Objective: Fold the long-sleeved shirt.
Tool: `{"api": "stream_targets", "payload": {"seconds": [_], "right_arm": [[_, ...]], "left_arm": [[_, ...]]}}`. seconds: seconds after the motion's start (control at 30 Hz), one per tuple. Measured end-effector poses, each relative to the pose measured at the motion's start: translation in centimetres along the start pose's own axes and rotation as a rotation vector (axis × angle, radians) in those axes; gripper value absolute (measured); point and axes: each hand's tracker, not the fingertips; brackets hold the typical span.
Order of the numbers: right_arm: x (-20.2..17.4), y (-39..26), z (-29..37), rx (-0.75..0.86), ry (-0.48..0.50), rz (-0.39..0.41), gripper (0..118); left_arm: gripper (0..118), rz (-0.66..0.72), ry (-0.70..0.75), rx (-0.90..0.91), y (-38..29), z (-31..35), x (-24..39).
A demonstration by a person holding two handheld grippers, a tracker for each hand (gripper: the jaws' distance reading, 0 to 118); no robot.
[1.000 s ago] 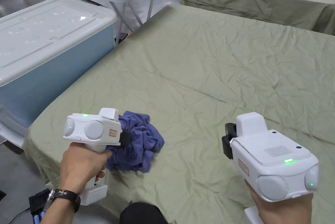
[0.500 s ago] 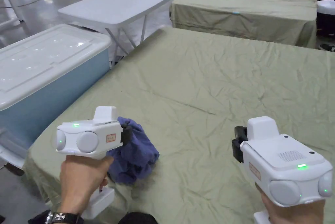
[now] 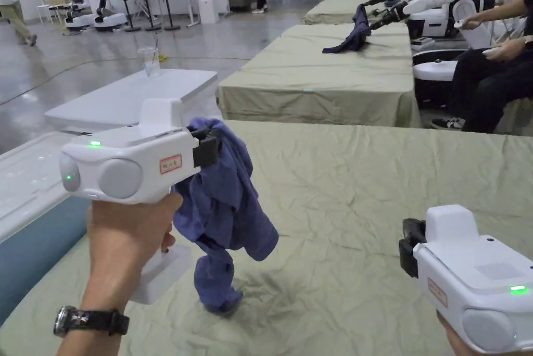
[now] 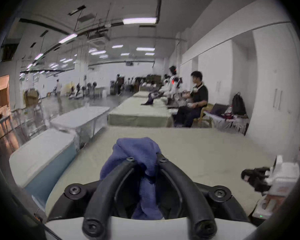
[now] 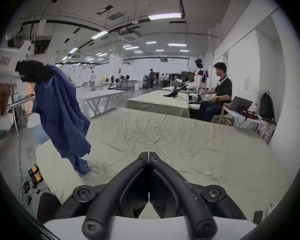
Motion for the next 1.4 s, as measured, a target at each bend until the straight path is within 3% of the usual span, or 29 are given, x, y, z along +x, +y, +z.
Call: {"api": "stream_targets", "payload": {"seconds": [0.37,0.73,1.03,1.4], "right_arm": [[7.1,-0.7,4.9,0.035,-0.168,-0.072,1],[11.9,-2.6,7.3,0.034,-0.276,-0.141,1],[15.8,-6.3,7.7,-0.017,-0.347,-0.213,1],[19.1,-11.3,6.6,-0.113,-0.395,-0.285,1]], "left_arm": [[14,-0.032,-0.188,0.118,8.7,-2.4,8.7],[14,-0.085,-0.387,0.117,9.6,-5.8,18.5],[14,-0.107,-0.531,-0.084,2.1,-12.4,26.9],[14,-0.099,-0.627,-0.483,-14.8,-22.1,35.7]]}}
